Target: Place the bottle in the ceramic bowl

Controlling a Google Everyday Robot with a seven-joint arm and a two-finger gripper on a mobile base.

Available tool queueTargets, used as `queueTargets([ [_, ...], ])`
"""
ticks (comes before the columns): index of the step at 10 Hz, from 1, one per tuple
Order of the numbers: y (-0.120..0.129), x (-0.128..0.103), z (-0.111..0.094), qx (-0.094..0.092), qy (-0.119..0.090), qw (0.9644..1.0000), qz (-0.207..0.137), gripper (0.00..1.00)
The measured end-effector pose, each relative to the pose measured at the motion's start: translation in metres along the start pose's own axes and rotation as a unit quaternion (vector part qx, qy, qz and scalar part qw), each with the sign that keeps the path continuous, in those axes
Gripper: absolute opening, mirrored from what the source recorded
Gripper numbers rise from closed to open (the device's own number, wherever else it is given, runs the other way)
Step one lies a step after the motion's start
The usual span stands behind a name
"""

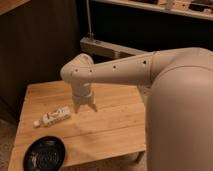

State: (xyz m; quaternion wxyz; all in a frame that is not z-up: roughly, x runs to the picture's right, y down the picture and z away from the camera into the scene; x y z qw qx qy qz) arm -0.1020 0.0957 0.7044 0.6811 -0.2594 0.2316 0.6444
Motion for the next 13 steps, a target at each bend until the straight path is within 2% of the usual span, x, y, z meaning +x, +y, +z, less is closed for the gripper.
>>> queueTargets([
  [11, -0.0001, -0.0001, 0.0000, 0.000, 0.000, 1.0000, 0.000, 0.65],
  [12, -0.0007, -0.0004, -0.0008, -0.001, -0.001, 1.0000, -0.005, 0.65],
  [13, 0.0015, -0.0034, -0.0036, -0.010, -0.012, 0.9997, -0.019, 0.65],
])
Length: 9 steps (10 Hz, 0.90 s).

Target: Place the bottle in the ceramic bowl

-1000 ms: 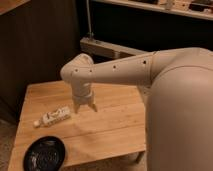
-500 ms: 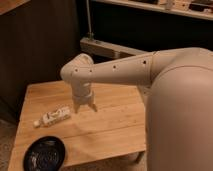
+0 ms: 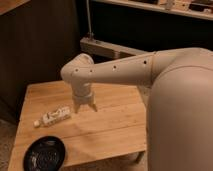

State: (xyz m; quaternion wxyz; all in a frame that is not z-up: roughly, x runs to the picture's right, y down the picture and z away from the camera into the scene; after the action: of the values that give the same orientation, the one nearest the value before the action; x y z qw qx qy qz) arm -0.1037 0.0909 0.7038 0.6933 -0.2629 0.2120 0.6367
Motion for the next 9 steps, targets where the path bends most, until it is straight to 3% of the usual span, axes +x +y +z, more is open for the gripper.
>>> queueTargets([
  [1, 0.006, -0.004, -0.005, -0.017, -0.019, 0.9985, -0.048, 0.65],
  [2, 0.012, -0.007, -0.009, -0.025, -0.032, 0.9942, -0.099, 0.65],
  [3, 0.022, -0.007, -0.012, -0.033, -0.039, 0.9869, -0.153, 0.65],
  [4, 0.033, -0.007, -0.016, -0.040, -0.047, 0.9745, -0.216, 0.65],
  [5, 0.043, -0.006, -0.018, -0.042, -0.054, 0.9563, -0.284, 0.65],
  [7, 0.063, -0.004, -0.020, -0.042, -0.061, 0.9202, -0.384, 0.65],
  [8, 0.077, -0.001, -0.020, -0.045, -0.064, 0.8902, -0.449, 0.65],
  [9, 0.084, -0.002, -0.019, -0.044, -0.072, 0.8712, -0.484, 0.65],
])
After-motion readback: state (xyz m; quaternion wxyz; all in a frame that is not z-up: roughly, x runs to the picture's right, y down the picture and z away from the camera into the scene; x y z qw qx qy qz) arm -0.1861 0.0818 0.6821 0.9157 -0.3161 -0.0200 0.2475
